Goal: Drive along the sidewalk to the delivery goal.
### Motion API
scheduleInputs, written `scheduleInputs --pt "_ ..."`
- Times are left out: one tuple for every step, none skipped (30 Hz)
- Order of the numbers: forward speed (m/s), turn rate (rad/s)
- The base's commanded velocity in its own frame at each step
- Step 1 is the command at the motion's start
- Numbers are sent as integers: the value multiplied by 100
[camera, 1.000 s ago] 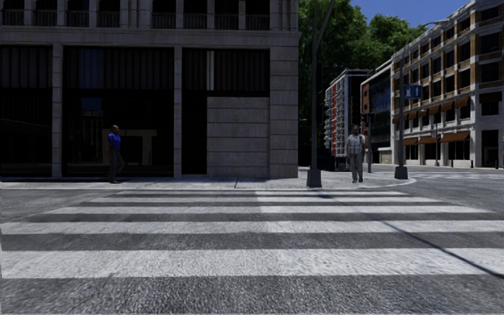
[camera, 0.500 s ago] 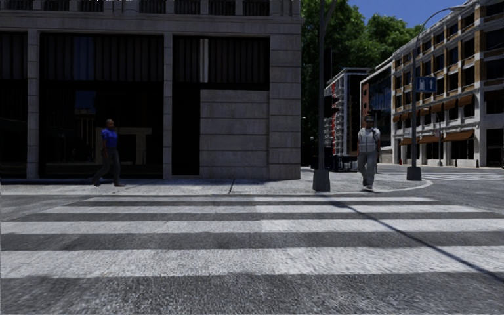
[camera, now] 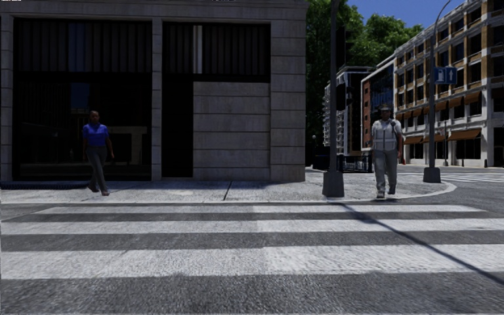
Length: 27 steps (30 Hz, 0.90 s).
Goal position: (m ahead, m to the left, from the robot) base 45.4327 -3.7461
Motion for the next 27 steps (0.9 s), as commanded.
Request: scheduleInputs --pt "200 0" --pt "200 0" --pt "200 0" --pt "200 0" --pt "200 0" --pt "200 0" --pt "200 0" --pt "200 0" --pt "200 0" --pt "200 0" --pt "200 0" --pt "200 0" --pt "200 0" --pt "200 0" --pt "200 0" --pt "200 0" --pt "200 0" --pt "200 0" --pt "200 0" --pt "200 0" --pt "200 0" --pt "200 0" --pt "200 0" --pt "200 0" --pt "200 0" --pt "200 0" --pt "200 0"
